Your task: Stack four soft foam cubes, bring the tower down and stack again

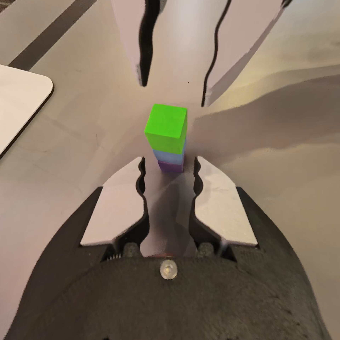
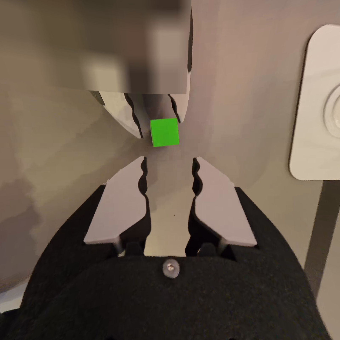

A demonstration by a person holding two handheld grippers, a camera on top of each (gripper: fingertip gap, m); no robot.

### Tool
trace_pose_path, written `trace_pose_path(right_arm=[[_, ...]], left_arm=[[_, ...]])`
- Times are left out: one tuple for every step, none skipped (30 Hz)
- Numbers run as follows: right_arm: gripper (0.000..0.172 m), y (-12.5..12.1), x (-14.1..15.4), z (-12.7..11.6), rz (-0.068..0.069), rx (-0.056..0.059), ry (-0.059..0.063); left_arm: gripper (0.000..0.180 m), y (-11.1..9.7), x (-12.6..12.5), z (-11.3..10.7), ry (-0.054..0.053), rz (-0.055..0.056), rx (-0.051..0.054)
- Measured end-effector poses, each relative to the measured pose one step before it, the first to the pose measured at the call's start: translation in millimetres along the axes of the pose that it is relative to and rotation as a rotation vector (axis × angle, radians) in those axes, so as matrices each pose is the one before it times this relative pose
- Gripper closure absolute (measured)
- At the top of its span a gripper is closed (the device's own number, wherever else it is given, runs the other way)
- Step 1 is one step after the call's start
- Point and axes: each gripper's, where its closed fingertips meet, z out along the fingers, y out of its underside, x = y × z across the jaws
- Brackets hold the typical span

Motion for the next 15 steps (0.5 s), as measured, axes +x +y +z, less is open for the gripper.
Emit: trace_pose_path(right_arm=[[0.125, 3.75, -1.07, 4.99, 0.0026, 0.0051, -0.0043], [0.124, 2.25, -1.86, 5.39, 0.0055, 0.0093, -0.0117], [0.122, 1.33, -1.82, 5.36, 0.0061, 0.009, -0.0138], [0.121, 0.78, -0.29, 4.38, 0.003, 0.007, -0.003], [0.121, -0.37, -0.06, 3.39, 0.0016, 0.0092, -0.0029], [0.121, -1.85, -0.54, 2.35, -0.0004, 0.0154, -0.006], [0.121, -2.61, -0.66, 1.84, -0.0034, 0.0171, -0.0068], [0.121, -2.16, 0.04, 1.95, -0.0054, 0.0111, -0.0028], [0.122, -1.37, 0.32, 2.11, -0.0041, 0.0051, -0.0016], [0.122, -0.18, 0.31, 2.16, -0.0035, -0.0026, -0.0017], [0.124, 0.04, 0.64, 1.79, -0.0056, -0.0031, 0.0021], [0.126, -0.34, 0.33, 1.2, -0.0044, 0.0015, 0.0003], [0.128, -0.81, -0.09, 0.8, -0.0015, 0.0046, -0.0037], [0.131, -0.95, -0.2, 0.51, -0.0036, 0.0062, -0.0023], [0.134, -0.54, -0.4, 0.26, -0.0064, 0.0043, -0.0026]], left_arm=[[0.131, 0.95, 0.57, 1.19, 0.0045, 0.0006, -0.0098], [0.131, 1.46, 0.18, 1.56, 0.0008, 0.0027, -0.0143], [0.131, 1.6, 0.75, 1.8, 0.0022, 0.0046, -0.0166], [0.131, 1.53, 0.91, 1.87, 0.0013, 0.0077, -0.0159], [0.132, 1.39, 0.63, 1.75, -0.0012, 0.0081, -0.0154], [0.133, 0.88, 0.44, 1.58, -0.0019, 0.0064, -0.012], [0.134, 0.33, 0.38, 1.29, 0.0005, 0.004, -0.0076], [0.135, 0.15, 0.08, 1.13, 0.0025, 0.0003, -0.0056], [0.136, -0.16, -0.02, 0.9, 0.0036, -0.0024, -0.0032], [0.137, -0.31, -0.02, 0.88, 0.0049, -0.0029, -0.0026], [0.138, -0.29, 0.22, 0.76, 0.0051, -0.0004, -0.0018], [0.138, -0.3, -0.14, 0.76, 0.0018, -0.0001, -0.0018], [0.139, 0.27, -0.38, 0.85, 0.0008, -0.0024, -0.0055], [0.14, 0.82, 0.46, 0.83, 0.0048, 0.0004, -0.0082], [0.142, 0.28, 0.56, 0.65, 0.0028, 0.0048, -0.0044]])
